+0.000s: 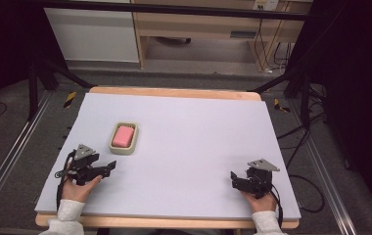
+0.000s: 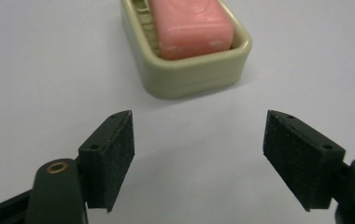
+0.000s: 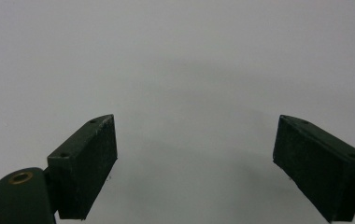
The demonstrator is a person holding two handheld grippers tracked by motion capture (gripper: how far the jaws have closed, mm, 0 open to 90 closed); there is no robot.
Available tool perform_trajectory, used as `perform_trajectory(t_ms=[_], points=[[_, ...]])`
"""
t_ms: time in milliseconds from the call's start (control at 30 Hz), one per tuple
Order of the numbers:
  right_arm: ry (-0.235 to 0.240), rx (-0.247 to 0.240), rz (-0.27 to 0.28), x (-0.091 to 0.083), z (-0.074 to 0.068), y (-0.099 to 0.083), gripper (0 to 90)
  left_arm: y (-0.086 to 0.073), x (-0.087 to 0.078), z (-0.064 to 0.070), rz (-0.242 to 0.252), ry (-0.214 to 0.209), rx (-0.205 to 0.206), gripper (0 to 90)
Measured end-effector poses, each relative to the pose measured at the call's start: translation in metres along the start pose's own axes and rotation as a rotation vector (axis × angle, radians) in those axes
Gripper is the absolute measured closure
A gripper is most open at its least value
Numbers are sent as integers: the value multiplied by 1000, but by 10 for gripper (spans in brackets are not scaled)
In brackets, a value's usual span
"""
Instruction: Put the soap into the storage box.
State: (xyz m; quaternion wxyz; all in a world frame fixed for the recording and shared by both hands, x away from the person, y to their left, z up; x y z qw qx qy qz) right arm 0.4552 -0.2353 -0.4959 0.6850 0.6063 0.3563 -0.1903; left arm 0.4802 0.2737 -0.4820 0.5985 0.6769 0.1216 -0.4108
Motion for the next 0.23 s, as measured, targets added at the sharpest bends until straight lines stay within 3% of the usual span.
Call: perform_trajectory(t_ms=[233], points=[[-4, 12, 2, -1, 2, 0, 137, -13, -4, -13, -33, 45, -6, 243]])
Point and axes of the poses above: each handheld gripper's, and its own axes: x roughly forward along the jaws, y roughly out of its top, z roughly to its right, the point moved 3 cm from there along x, roughly forward along the jaws, and after that the axes turned 6 degrees about -z, right-handed, at the moved point
